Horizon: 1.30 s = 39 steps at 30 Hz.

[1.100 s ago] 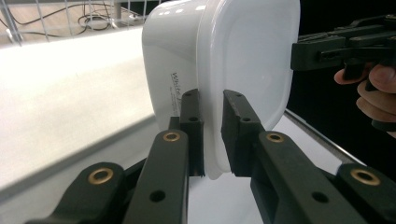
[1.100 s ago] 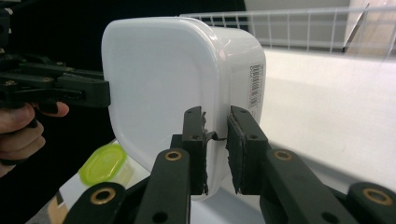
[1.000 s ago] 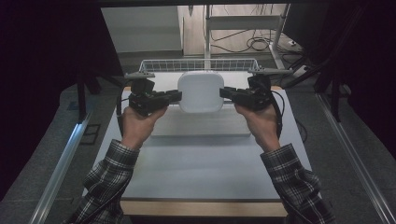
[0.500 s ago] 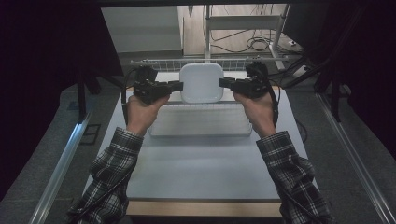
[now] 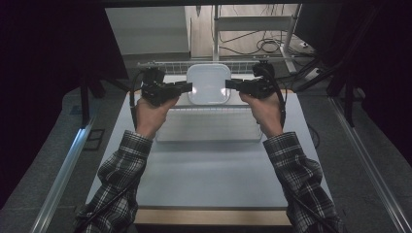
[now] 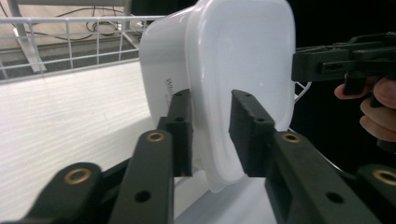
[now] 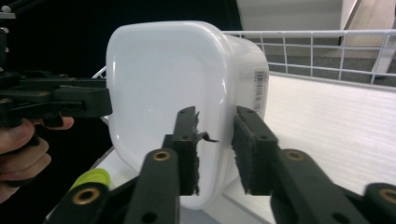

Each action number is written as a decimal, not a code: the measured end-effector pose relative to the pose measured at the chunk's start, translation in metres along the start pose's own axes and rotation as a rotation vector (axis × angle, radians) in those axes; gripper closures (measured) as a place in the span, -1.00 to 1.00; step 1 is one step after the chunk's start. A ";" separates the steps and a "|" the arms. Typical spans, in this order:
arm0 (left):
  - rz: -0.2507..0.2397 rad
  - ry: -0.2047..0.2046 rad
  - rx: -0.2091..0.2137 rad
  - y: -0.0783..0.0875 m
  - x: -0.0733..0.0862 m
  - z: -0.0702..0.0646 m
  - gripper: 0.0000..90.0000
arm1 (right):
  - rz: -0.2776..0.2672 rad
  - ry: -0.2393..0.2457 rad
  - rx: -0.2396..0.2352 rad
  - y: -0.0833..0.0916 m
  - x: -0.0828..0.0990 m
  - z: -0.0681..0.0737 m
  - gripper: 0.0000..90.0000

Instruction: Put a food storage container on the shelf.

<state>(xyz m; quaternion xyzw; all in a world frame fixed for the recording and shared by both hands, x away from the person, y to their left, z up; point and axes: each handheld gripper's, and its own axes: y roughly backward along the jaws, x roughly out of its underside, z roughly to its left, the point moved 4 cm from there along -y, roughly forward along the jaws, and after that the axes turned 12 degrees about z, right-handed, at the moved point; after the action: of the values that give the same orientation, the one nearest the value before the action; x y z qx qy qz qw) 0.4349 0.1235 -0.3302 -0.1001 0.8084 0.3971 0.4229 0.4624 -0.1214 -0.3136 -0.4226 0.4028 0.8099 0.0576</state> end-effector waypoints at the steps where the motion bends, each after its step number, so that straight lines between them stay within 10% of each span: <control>1: 0.000 0.002 -0.003 -0.001 0.000 0.000 0.45 | 0.000 0.002 0.004 -0.001 -0.001 0.000 0.50; 39: -0.033 -0.043 -0.164 -0.022 -0.011 0.012 -0.13 | -0.051 0.044 0.180 -0.025 -0.015 -0.014 0.14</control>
<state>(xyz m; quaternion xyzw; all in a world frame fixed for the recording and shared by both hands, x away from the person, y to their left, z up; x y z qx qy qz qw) 0.4598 0.1153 -0.3376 -0.1394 0.7621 0.4570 0.4369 0.4911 -0.1107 -0.3223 -0.4432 0.4643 0.7593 0.1071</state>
